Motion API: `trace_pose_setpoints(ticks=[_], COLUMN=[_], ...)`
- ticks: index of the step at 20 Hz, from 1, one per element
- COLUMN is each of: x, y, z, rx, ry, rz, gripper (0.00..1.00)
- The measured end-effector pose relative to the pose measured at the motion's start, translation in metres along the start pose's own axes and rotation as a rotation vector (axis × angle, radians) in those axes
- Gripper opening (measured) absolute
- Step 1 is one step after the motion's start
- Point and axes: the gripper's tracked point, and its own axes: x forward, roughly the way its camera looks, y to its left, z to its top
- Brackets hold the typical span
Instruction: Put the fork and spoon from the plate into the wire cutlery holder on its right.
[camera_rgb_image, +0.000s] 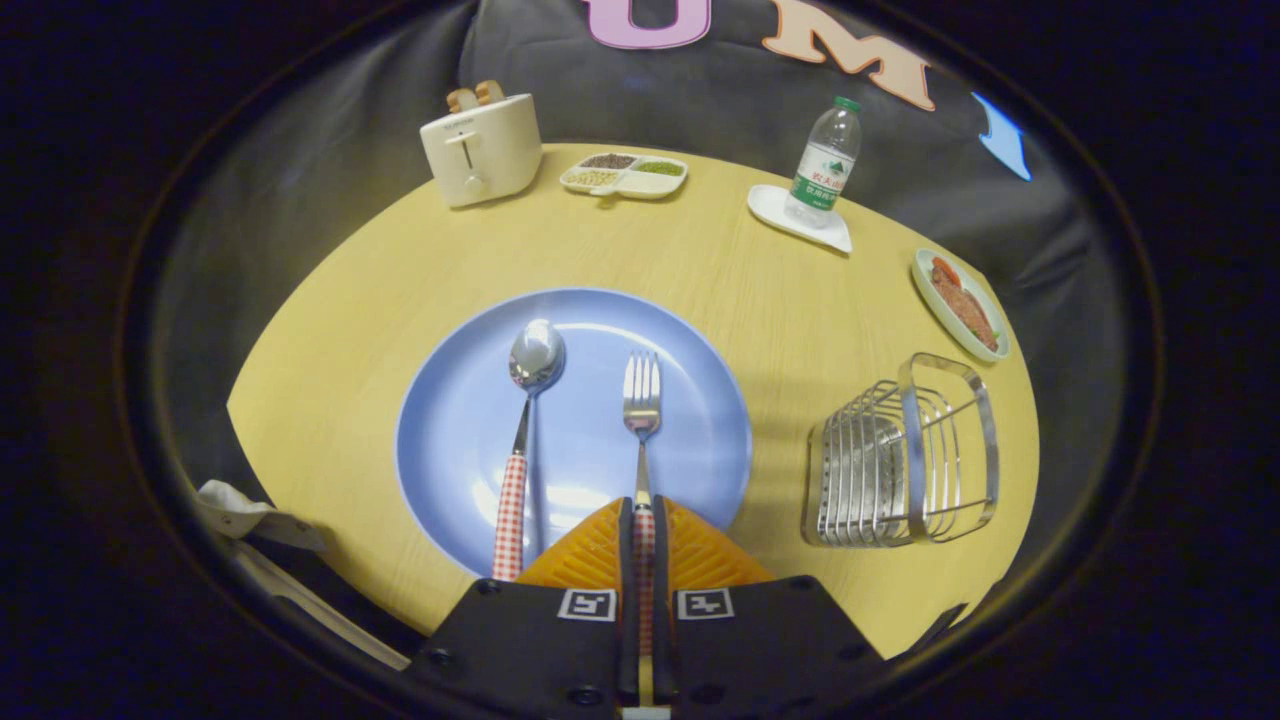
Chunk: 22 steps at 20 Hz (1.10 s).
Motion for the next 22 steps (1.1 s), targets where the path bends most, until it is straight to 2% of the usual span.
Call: trace_pose_setpoints(ticks=[10, 14, 22], x=[-0.054, -0.074, -0.108], y=[-0.035, -0.071, -0.125], z=[0.043, 0.056, 0.048], rx=[-0.115, -0.173, -0.287], ry=[-0.011, 0.0, 0.116], rz=[0.034, -0.011, -0.051], gripper=[0.08, 0.08, 0.08])
